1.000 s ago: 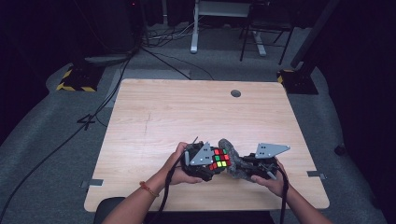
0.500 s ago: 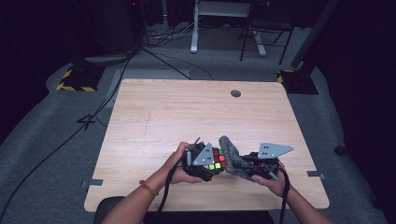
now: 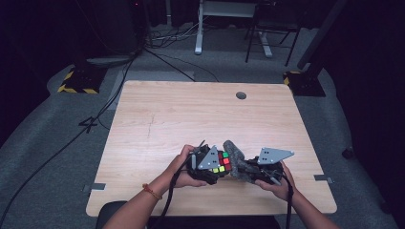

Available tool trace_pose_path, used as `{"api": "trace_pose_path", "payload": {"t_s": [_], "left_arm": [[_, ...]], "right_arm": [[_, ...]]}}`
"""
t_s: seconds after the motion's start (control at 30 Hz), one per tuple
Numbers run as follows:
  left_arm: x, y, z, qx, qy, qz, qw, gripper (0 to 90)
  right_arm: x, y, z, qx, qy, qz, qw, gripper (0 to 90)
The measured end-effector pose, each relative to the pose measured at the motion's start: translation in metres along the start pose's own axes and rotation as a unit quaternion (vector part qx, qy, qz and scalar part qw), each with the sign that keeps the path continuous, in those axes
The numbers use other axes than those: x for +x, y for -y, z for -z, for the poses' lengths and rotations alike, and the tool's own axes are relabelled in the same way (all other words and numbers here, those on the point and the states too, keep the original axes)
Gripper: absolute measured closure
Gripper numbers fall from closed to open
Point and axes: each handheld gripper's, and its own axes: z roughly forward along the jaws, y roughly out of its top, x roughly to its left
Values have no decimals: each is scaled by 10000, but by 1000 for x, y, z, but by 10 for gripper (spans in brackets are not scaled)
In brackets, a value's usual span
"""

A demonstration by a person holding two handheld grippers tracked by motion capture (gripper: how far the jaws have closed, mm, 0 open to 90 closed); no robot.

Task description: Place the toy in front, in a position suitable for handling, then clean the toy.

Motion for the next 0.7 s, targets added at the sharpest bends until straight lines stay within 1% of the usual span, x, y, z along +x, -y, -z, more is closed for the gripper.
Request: {"api": "trace_pose_path", "payload": {"t_s": [0.03,0.07,0.1,0.17,0.23,0.3,0.37,0.5,0.57,0.63,0.67,0.7], "left_arm": [[1,0,2,-36,17,-4,10000,333],[1,0,2,-46,13,-26,10000,333],[0,0,2,-41,1,-46,10000,333],[-1,1,1,30,24,-82,10000,333],[-3,1,-2,131,13,-159,9998,333],[-4,2,-4,163,30,-169,9997,333],[-5,1,-4,169,40,-149,9997,333],[-7,0,-6,208,-5,-201,9996,333],[-6,0,-4,153,-30,-204,9997,333],[-5,0,-2,34,-44,-173,9998,333],[-5,-1,0,0,-28,-136,9999,333],[-5,-1,0,-1,-31,-152,9999,333]], "right_arm": [[-2,2,-2,107,2,-25,9999,771],[-3,4,-4,153,7,-31,9999,771],[-3,4,-3,107,-18,-77,9999,771],[-3,-1,-1,-8,-22,-55,10000,770],[-1,-6,2,-218,-82,-53,9997,771],[3,-11,5,-309,-85,27,9995,771],[5,-13,7,-435,-123,33,9990,771],[5,-11,6,-353,-102,74,9993,770],[4,-9,5,-267,-87,90,9996,770],[1,-5,0,-31,7,129,9999,768],[-2,-2,-3,54,-5,74,10000,768],[-4,1,-4,51,-70,-9,10000,769]]}}
